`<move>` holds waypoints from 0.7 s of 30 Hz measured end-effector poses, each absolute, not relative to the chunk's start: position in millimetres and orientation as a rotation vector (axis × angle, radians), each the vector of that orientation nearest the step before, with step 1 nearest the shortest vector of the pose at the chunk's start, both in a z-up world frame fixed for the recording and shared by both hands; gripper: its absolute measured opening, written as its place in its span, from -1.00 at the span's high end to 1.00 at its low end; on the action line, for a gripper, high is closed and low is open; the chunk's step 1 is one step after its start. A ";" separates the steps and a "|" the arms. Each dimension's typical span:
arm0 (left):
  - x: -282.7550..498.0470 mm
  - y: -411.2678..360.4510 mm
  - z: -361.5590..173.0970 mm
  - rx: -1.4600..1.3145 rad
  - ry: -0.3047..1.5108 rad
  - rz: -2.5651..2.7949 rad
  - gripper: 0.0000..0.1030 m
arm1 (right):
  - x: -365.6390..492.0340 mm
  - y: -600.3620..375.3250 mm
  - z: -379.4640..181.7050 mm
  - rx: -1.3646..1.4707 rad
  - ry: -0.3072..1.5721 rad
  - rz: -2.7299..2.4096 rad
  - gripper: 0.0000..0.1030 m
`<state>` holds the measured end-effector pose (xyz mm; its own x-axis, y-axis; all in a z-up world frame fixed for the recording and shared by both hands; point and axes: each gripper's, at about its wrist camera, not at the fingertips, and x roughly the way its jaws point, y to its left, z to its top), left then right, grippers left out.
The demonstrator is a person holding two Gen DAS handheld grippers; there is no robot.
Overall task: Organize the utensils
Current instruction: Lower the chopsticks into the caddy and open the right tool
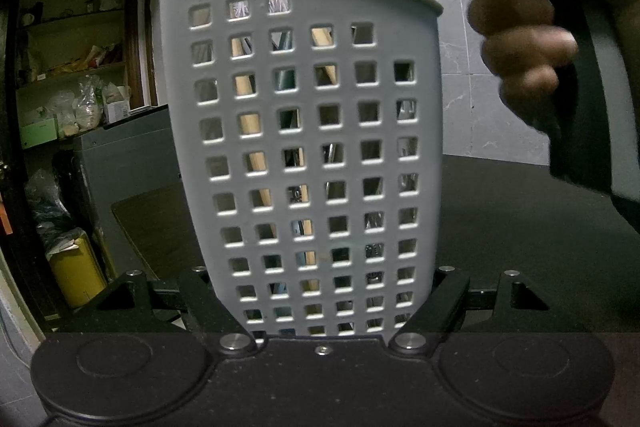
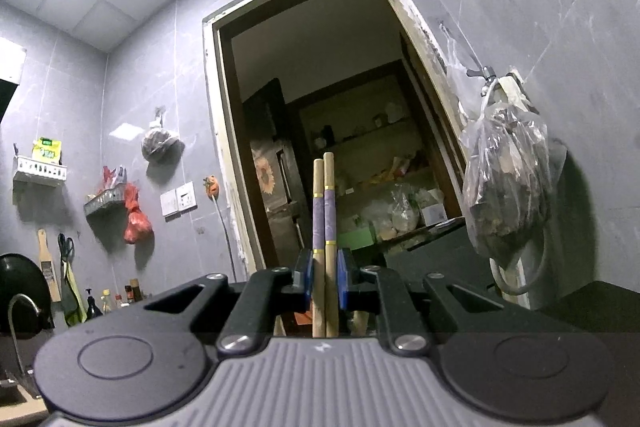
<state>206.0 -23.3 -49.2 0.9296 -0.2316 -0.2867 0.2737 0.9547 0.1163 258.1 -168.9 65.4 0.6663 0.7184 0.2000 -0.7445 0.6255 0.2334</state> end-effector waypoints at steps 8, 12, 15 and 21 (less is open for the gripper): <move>204.9 -22.7 -48.5 0.156 0.275 -0.258 -0.52 | 248.1 -174.7 46.9 0.282 -0.090 0.848 0.72; 203.5 -23.3 -48.4 0.158 0.275 -0.255 -0.52 | 245.5 -175.4 41.2 0.286 -0.084 0.854 0.71; 203.7 -23.1 -48.5 0.157 0.275 -0.256 -0.52 | 243.6 -175.4 38.4 0.277 -0.078 0.857 0.70; 202.3 -22.7 -48.0 0.153 0.277 -0.256 -0.52 | 236.3 -177.7 40.0 0.253 -0.060 0.859 0.42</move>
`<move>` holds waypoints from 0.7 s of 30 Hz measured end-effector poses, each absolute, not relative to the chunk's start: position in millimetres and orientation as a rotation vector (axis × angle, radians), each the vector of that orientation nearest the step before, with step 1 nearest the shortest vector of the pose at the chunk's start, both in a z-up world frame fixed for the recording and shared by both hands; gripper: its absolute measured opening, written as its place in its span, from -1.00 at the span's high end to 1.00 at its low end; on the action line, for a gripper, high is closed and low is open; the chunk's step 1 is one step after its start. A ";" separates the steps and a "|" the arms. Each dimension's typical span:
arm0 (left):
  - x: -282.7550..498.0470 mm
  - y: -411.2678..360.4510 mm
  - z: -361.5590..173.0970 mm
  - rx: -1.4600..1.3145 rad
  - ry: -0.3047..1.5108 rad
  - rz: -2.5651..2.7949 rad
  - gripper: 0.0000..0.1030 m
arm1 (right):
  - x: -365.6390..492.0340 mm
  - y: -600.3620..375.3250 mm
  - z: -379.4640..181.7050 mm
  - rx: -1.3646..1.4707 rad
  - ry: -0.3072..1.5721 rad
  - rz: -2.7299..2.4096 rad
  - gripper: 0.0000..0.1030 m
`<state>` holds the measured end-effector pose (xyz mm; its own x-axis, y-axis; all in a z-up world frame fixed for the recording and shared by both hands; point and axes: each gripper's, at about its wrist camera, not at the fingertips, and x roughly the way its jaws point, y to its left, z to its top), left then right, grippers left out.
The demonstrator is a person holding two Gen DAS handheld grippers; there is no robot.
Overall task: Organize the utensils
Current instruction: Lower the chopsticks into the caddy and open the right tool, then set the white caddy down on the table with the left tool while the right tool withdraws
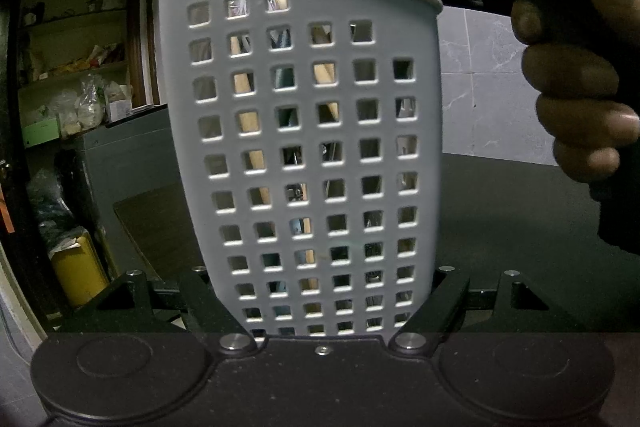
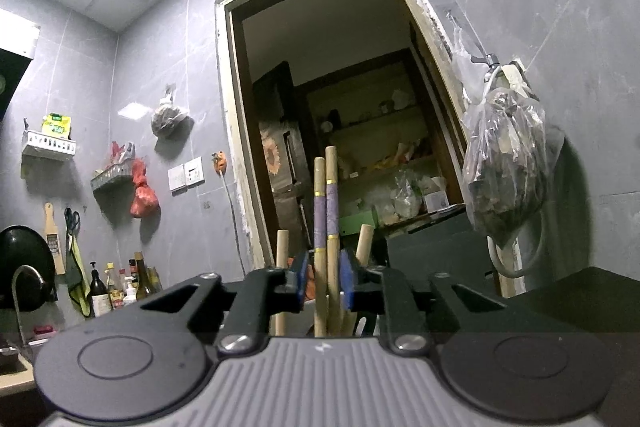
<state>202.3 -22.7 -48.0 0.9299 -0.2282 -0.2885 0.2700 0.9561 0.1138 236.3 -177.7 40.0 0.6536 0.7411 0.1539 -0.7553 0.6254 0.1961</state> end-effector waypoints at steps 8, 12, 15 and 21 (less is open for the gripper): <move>202.3 -20.6 -48.1 0.139 0.276 -0.255 -0.52 | 223.5 -182.1 42.3 0.233 -0.051 0.832 -0.22; 199.2 -19.5 -46.8 0.132 0.266 -0.257 -0.62 | 213.3 -189.8 43.4 0.241 -0.059 0.811 -0.56; 193.0 -19.4 -43.8 0.132 0.238 -0.260 -0.84 | 202.4 -197.4 43.0 0.239 -0.057 0.782 -0.76; 174.0 -17.5 -37.8 0.123 0.191 -0.244 -0.98 | 172.3 -216.8 36.6 0.220 -0.040 0.689 -0.99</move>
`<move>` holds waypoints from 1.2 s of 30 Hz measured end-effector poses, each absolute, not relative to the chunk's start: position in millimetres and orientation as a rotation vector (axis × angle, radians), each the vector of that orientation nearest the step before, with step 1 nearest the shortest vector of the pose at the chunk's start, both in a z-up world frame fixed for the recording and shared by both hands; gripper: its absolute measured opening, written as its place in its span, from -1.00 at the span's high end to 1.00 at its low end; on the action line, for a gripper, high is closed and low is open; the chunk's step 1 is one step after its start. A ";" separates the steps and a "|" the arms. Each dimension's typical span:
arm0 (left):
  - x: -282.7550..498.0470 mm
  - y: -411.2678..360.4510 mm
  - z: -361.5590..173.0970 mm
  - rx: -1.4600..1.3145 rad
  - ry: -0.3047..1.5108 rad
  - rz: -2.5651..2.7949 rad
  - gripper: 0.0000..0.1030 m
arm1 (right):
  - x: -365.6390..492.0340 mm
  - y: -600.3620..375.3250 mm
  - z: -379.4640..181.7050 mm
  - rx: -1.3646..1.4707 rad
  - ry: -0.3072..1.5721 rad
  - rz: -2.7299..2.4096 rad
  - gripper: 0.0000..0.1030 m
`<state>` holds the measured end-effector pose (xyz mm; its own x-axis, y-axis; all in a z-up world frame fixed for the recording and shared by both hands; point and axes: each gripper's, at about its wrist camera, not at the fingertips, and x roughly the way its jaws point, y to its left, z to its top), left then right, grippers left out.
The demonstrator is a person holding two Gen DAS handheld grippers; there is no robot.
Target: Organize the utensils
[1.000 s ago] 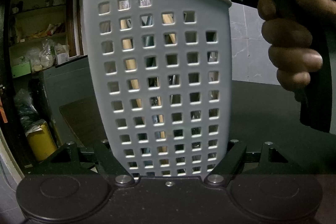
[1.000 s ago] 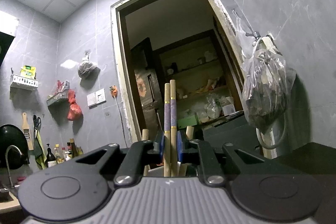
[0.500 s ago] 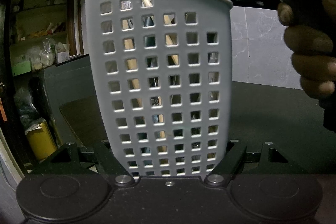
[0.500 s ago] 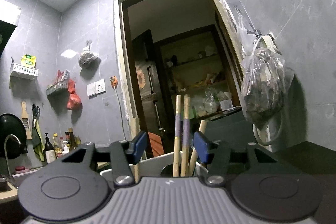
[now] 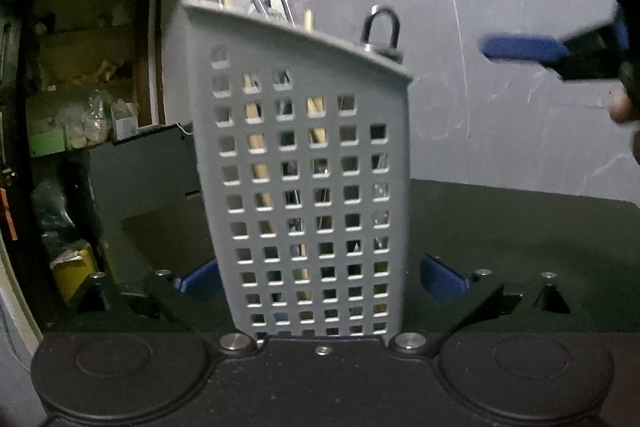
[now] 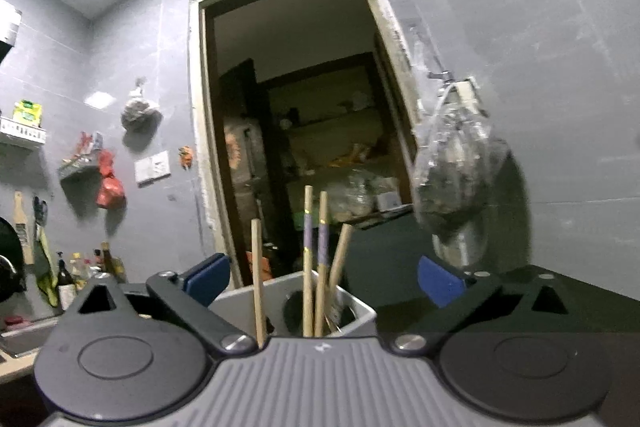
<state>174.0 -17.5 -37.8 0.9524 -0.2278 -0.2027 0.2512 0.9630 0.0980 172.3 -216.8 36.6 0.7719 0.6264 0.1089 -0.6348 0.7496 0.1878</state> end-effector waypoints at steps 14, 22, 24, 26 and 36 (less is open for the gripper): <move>76.3 0.4 -16.0 0.036 0.148 -0.206 -0.99 | 87.0 -241.9 8.8 0.139 0.087 0.454 -0.99; 9.4 12.9 -9.1 -0.046 0.192 -0.147 -0.99 | 43.7 -244.3 -5.5 0.147 0.173 0.410 -1.00; -3.0 15.6 -7.0 -0.067 0.195 -0.131 -0.99 | 34.4 -243.4 -6.8 0.149 0.186 0.392 -1.00; -15.1 18.6 -6.5 -0.078 0.195 -0.115 -0.99 | 25.3 -243.9 -8.9 0.155 0.194 0.375 -1.00; -43.3 25.4 -3.9 -0.105 0.172 -0.060 -0.99 | -10.1 -234.6 -21.5 0.085 0.239 0.326 -1.00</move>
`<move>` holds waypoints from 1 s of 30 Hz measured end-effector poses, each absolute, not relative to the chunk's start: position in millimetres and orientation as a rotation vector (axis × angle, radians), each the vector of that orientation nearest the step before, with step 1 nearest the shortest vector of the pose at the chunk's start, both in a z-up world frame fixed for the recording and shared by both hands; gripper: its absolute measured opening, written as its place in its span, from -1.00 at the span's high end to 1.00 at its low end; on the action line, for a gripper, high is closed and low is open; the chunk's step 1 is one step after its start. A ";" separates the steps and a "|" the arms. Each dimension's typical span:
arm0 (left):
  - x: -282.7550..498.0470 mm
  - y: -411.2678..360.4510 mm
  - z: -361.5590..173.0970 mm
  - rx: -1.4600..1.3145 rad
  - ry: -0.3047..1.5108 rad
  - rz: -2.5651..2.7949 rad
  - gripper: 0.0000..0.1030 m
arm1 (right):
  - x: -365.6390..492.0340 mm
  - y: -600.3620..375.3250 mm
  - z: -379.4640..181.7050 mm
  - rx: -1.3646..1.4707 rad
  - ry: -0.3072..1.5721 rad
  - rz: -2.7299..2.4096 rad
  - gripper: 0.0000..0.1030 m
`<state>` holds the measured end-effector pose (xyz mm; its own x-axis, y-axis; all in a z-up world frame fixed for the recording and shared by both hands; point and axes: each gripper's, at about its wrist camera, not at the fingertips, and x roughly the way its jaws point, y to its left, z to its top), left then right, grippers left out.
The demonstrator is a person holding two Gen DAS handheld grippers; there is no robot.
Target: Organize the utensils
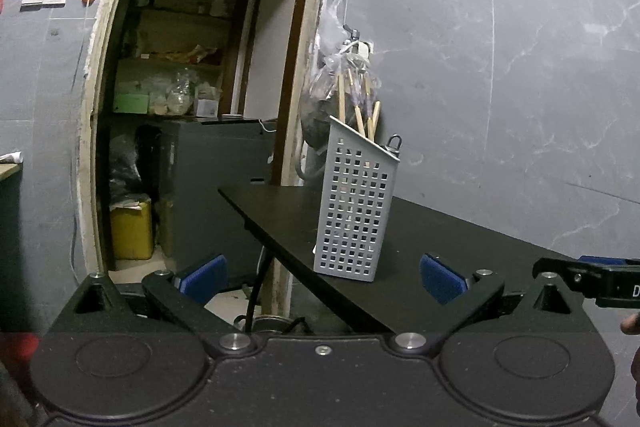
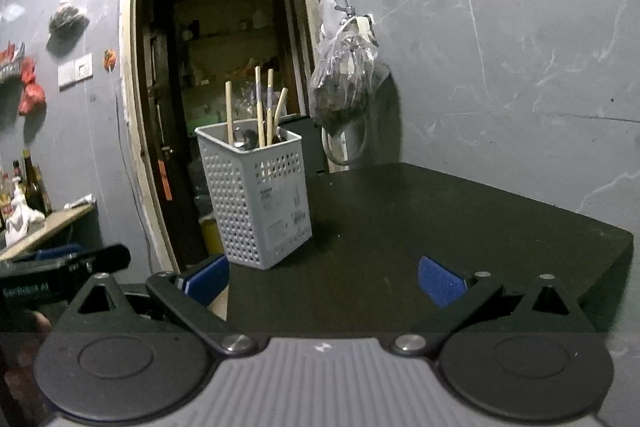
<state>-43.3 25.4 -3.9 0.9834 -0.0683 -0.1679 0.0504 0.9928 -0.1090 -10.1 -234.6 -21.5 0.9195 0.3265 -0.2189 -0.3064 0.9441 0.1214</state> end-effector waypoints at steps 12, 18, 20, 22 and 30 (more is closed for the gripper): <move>-41.3 23.8 -4.1 -0.104 0.168 -0.054 -0.99 | -17.1 -234.8 -21.1 0.080 0.234 0.320 -1.00; -41.1 24.3 -5.4 -0.101 0.172 -0.055 -0.99 | -17.3 -233.8 -21.3 0.078 0.237 0.320 -1.00; -40.9 24.6 -5.7 -0.099 0.174 -0.055 -0.99 | -16.6 -234.0 -21.3 0.078 0.238 0.320 -1.00; -40.9 24.7 -5.6 -0.100 0.174 -0.054 -0.99 | -16.2 -234.4 -21.8 0.080 0.239 0.320 -1.00; -36.6 24.2 -6.8 -0.099 0.185 -0.052 -0.99 | -14.5 -233.9 -23.8 0.082 0.247 0.318 -1.00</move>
<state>-36.6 24.2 -6.8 0.9816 -0.0606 -0.1809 0.0425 0.9938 -0.1027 -14.5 -233.9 -23.8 0.9200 0.3188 -0.2278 -0.2989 0.9470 0.1180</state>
